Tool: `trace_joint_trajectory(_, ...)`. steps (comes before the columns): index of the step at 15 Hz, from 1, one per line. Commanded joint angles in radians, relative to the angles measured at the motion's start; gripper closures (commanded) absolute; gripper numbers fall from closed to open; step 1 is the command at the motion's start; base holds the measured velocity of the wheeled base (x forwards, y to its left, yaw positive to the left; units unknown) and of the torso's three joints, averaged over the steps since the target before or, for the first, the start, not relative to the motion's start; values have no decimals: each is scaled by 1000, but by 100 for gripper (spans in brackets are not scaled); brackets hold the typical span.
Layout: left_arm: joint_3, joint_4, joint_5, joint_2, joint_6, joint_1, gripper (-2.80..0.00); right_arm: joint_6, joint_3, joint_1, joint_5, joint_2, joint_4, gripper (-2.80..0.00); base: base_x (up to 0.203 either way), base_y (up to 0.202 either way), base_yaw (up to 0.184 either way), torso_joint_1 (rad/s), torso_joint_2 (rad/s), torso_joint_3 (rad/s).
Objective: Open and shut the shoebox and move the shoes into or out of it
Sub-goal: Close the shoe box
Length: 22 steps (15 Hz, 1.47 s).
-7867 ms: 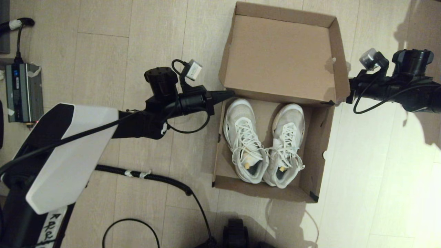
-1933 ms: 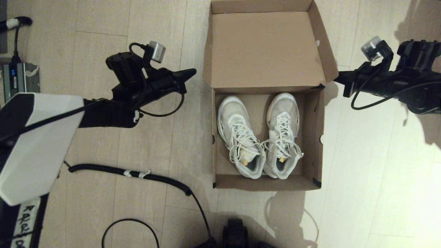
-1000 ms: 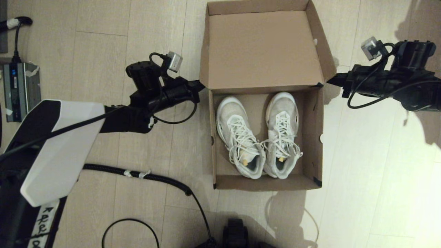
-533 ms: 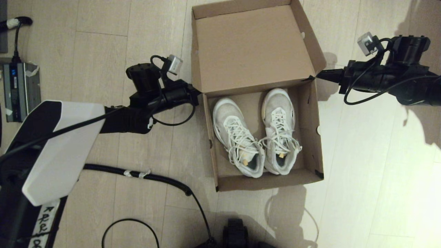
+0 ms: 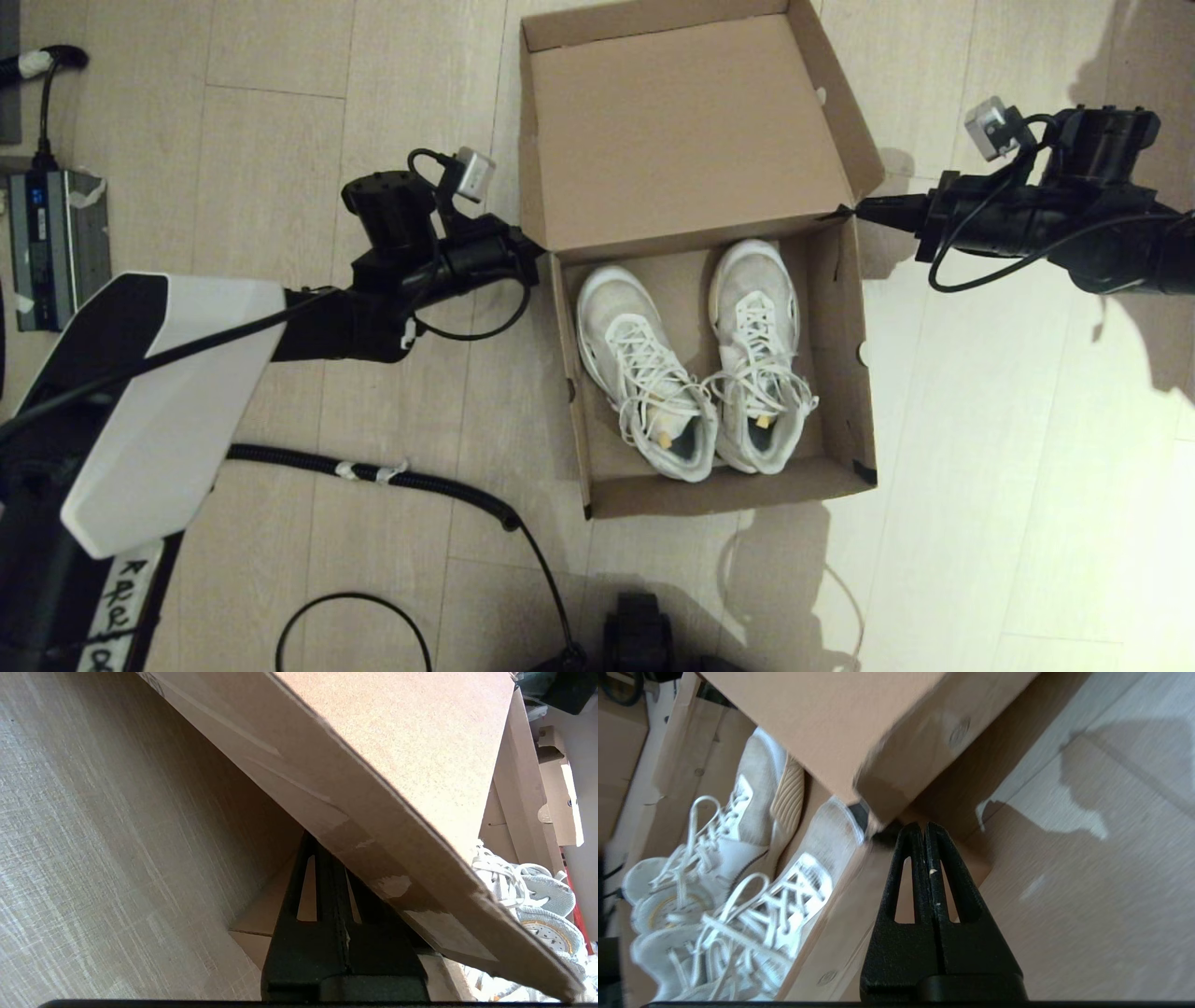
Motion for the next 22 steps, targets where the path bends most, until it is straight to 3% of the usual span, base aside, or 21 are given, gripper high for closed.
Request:
trace_joint_trajectory(1,0,-4,-3,1,0,0,0,-1,-15,9,7,27,-18,0,0,0,0,0,0,0)
trace_joint_trajectory(7,0,-4,-3,-18,0,0,0,7,-54,50,3,68,-94,0,0,0,0,0,0,0)
trace_joint_trajectory(13,0,-4,-1,-39,1,-19,0,53,-54,48,-1,-11,-98,0,0,0,0,0,0,0)
trace_joint_trajectory(22,0,-4,-1,-82,1,-26,0,54,-36,39,-12,-72,-97,0,0,0,0,0,0,0)
